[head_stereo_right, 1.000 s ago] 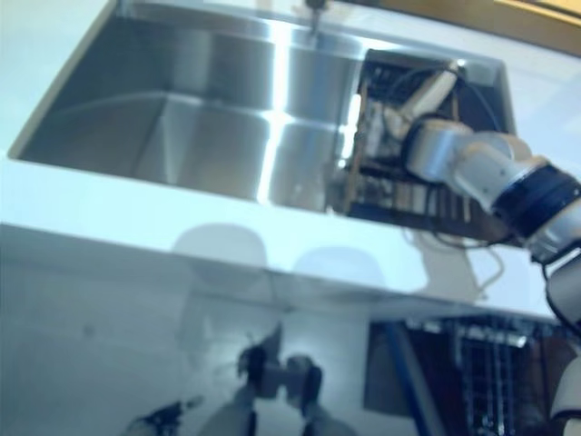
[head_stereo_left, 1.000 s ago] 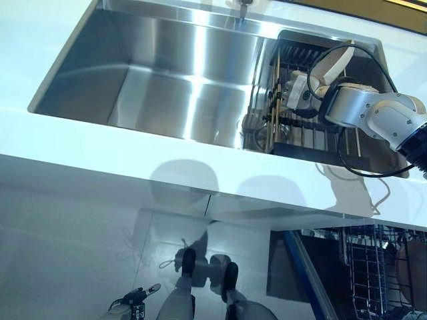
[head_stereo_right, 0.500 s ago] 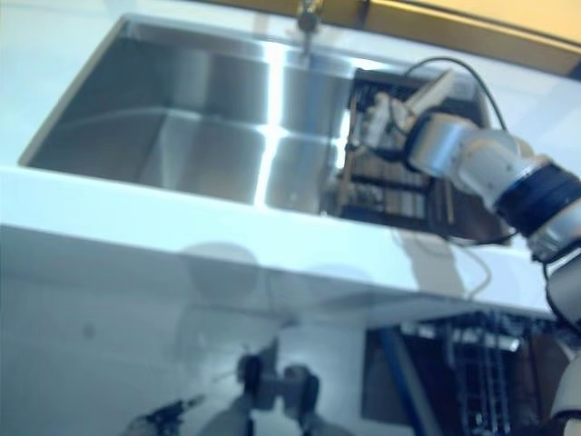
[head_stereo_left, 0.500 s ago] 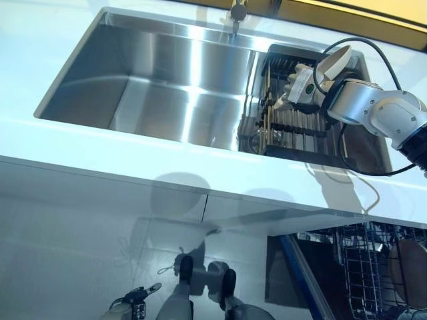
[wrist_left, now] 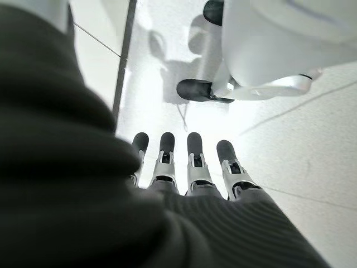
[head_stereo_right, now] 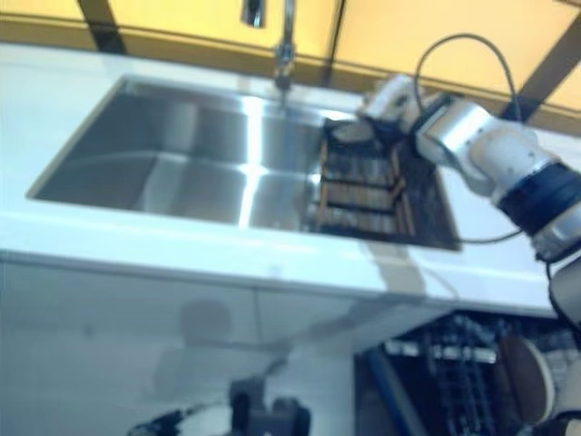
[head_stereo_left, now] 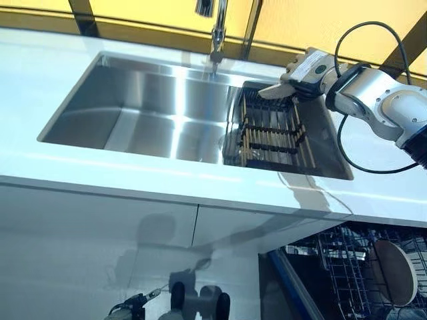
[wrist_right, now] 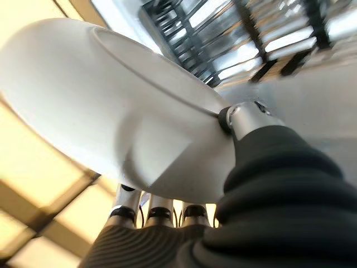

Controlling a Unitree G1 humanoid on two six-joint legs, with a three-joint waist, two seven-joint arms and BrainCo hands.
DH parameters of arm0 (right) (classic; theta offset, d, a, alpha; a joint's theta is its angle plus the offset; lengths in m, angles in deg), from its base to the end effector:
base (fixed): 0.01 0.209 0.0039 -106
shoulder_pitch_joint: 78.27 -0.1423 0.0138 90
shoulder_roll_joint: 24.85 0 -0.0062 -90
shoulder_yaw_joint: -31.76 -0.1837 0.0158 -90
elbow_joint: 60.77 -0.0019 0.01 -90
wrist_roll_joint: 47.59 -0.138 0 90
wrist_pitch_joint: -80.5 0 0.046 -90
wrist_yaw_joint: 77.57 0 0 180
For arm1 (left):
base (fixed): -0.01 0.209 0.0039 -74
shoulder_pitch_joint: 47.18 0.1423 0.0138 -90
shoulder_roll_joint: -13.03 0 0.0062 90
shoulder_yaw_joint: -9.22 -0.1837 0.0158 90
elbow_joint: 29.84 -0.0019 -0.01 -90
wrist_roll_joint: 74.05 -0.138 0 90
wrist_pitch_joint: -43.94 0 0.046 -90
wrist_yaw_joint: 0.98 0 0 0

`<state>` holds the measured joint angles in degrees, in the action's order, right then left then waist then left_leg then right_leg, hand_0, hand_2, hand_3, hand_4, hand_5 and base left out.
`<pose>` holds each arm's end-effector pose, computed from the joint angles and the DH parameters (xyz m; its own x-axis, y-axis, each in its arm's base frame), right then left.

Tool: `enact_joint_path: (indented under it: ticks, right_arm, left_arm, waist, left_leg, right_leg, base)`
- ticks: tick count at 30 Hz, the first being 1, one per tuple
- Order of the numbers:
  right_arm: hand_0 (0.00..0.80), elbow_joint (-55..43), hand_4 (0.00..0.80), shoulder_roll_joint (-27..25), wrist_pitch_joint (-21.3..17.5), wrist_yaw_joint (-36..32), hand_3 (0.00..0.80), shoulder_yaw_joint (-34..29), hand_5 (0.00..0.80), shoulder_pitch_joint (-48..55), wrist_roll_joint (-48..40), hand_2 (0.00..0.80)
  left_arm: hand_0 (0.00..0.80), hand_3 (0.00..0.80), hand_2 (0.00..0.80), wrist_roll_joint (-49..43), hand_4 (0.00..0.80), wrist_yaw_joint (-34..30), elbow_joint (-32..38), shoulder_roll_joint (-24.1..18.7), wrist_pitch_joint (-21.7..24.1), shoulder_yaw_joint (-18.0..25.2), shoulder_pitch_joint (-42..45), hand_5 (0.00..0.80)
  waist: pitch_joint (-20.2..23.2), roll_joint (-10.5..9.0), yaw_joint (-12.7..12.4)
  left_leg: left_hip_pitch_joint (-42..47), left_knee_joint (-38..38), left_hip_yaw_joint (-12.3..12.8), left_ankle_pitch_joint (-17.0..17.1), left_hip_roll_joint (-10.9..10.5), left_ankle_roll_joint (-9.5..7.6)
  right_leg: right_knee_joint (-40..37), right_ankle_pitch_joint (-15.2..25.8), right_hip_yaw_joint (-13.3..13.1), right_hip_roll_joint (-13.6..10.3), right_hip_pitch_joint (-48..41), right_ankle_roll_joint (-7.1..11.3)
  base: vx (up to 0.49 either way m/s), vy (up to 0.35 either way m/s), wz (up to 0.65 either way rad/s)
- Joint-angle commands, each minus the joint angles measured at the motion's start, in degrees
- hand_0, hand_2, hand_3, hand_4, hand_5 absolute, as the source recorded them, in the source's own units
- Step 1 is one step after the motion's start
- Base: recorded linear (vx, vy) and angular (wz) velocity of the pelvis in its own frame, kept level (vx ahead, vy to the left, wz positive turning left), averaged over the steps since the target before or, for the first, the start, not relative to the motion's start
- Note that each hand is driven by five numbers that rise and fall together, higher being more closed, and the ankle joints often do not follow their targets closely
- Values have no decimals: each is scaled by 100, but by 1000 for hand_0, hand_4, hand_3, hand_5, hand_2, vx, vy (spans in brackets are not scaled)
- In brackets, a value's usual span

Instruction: Take plates into dishwasher

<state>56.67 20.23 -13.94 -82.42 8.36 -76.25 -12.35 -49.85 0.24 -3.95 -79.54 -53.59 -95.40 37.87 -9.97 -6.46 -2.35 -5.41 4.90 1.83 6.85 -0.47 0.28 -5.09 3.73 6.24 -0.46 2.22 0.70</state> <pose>0.3241 -0.2015 0.3275 0.9308 0.3430 0.1262 0.3114 -0.5635 -0.7652 0.1148 0.2373 -0.0991 0.3795 0.1863 -0.9062 -0.1224 0.9810 0.1504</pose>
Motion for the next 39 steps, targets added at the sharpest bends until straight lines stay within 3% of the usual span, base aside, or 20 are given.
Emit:
enact_joint_path:
  ticks: [1,11,23,33,39]
  right_arm:
    - [800,526,800,-338,647,367,800,-311,800,-480,-418,800]
    - [800,884,800,-818,1250,664,800,-836,800,-174,-1788,800]
    - [800,1545,800,-1770,1189,714,800,-1744,800,849,-2710,800]
    - [800,1618,800,-2237,1055,548,800,-3271,800,2400,-3583,800]
    - [800,1732,800,-2355,1033,369,800,-4056,800,3209,-3560,800]
  left_arm:
    - [0,0,0,-271,0,-20,-339,-10,5,-91,32,0]
    - [0,0,0,-541,0,-212,-375,-69,15,-129,219,0]
    - [0,0,0,-815,0,-421,-437,-224,55,-131,329,0]
    - [0,0,0,-1245,0,-419,-559,-305,-45,-104,308,0]
    - [0,0,0,-1360,0,-404,-586,-317,-122,-106,250,0]
  waist:
    - [303,-177,-32]
    - [551,-128,75]
    - [547,-63,328]
    - [508,3,658]
    - [420,104,858]
  left_leg:
    - [563,10,33,-990,-437,-329]
    - [722,10,108,-1058,-447,-383]
    - [884,10,345,-1146,-392,-420]
    - [1020,10,670,-1190,-331,-464]
    - [1046,10,925,-1195,-294,-477]
  right_leg:
    - [9,-241,-60,128,-150,309]
    - [9,-181,-349,169,-210,359]
    - [9,-118,-595,231,-263,401]
    - [9,-33,-893,297,-258,421]
    - [9,8,-1091,319,-187,429]
  base:
    - [50,29,-13]
    - [61,14,-13]
    - [36,-31,-11]
    - [43,-53,-21]
    - [15,-50,-26]
